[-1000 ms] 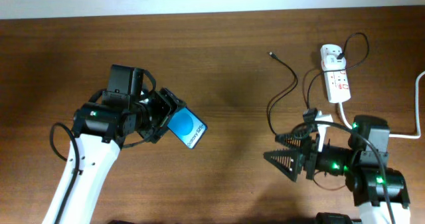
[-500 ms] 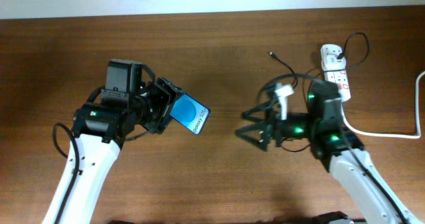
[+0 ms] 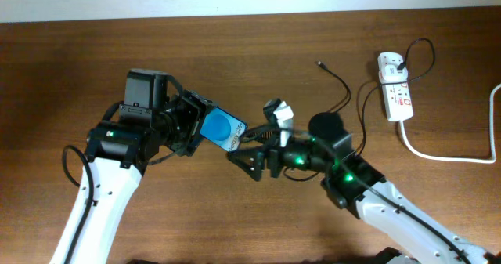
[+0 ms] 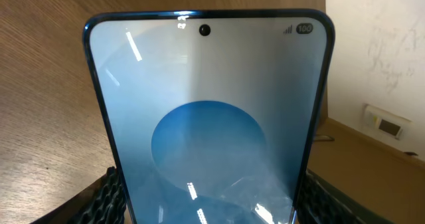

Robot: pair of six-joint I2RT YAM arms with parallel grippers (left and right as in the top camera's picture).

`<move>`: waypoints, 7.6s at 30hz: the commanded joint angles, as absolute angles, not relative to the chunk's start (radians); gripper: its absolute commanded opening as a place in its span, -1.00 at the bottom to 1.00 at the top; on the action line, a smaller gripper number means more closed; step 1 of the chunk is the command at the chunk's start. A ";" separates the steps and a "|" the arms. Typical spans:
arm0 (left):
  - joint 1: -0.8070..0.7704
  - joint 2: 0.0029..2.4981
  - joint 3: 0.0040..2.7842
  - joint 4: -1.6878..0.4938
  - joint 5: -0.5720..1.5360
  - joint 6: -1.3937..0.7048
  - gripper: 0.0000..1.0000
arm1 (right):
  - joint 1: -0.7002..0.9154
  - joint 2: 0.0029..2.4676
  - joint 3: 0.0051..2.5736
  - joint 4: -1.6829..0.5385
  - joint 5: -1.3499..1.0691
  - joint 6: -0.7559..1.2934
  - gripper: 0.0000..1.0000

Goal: Plug charger to phone and switch on socket
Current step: 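Close the right gripper on the phone's edge beside the left gripper, then open the left gripper and pull it back from the phone, then regrasp the phone's other end with the left gripper, then open the right gripper and withdraw it, left gripper holding phone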

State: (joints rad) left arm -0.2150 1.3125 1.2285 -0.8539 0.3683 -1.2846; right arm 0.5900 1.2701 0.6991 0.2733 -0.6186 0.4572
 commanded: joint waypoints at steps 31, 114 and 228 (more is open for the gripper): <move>-0.209 1.292 1.241 -0.880 0.426 -1.287 -0.17 | 0.661 1.466 0.703 0.677 -0.554 0.673 -0.86; -0.019 1.118 1.096 -1.074 0.623 -1.197 0.54 | 0.661 1.465 0.703 0.494 -0.721 2.085 -0.92; -0.019 1.225 0.871 -0.907 0.585 -0.407 -1.00 | 0.588 1.465 0.703 -0.543 -0.369 0.662 -0.91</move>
State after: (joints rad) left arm -0.0227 1.2243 0.8692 -0.9112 0.5472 -0.3656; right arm 0.5941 1.4700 0.7021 -0.5430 -0.3641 0.6735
